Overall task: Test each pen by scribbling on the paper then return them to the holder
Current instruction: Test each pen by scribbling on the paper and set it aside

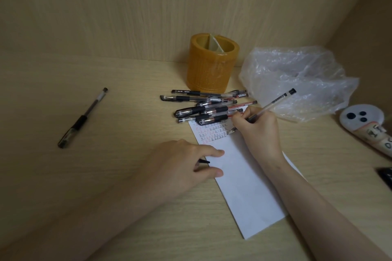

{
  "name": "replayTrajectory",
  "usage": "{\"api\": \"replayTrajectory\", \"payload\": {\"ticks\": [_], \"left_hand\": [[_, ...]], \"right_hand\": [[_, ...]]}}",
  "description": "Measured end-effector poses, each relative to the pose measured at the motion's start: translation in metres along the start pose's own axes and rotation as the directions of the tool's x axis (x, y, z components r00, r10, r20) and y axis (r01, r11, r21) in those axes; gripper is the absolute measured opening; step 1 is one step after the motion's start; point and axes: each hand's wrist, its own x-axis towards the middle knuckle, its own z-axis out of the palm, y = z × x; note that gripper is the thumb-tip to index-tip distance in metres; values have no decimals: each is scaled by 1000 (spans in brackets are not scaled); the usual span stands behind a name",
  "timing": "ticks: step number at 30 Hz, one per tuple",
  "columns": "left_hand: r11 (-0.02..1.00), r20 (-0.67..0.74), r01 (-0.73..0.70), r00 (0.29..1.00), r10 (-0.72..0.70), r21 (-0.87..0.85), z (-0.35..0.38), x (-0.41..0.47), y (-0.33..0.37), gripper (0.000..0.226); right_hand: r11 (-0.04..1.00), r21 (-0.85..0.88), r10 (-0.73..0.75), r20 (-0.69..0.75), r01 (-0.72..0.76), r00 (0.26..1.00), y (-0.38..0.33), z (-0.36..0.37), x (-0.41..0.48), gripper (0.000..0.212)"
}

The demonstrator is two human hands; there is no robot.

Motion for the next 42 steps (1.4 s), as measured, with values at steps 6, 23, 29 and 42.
{"api": "replayTrajectory", "payload": {"ticks": [6, 23, 29, 42], "left_hand": [[1000, -3, -4, 1000, 4, -6, 0, 0, 0, 41], [1000, 21, -2, 1000, 3, -14, -1, 0, 2, 41], [1000, 2, -3, 1000, 3, -6, -1, 0, 2, 41], [1000, -11, -10, 1000, 10, -9, 0, 0, 1, 41]], "right_hand": [[1000, 4, 1, 10, -1, 1000, 0, 0, 0, 40], [1000, -6, -14, 12, 14, 1000, -1, 0, 0, 42], [1000, 13, 3, 15, -4, 1000, 1, -1, 1, 38], [1000, 18, 5, 24, -5, 1000, 0, -1, 0, 39]]}}
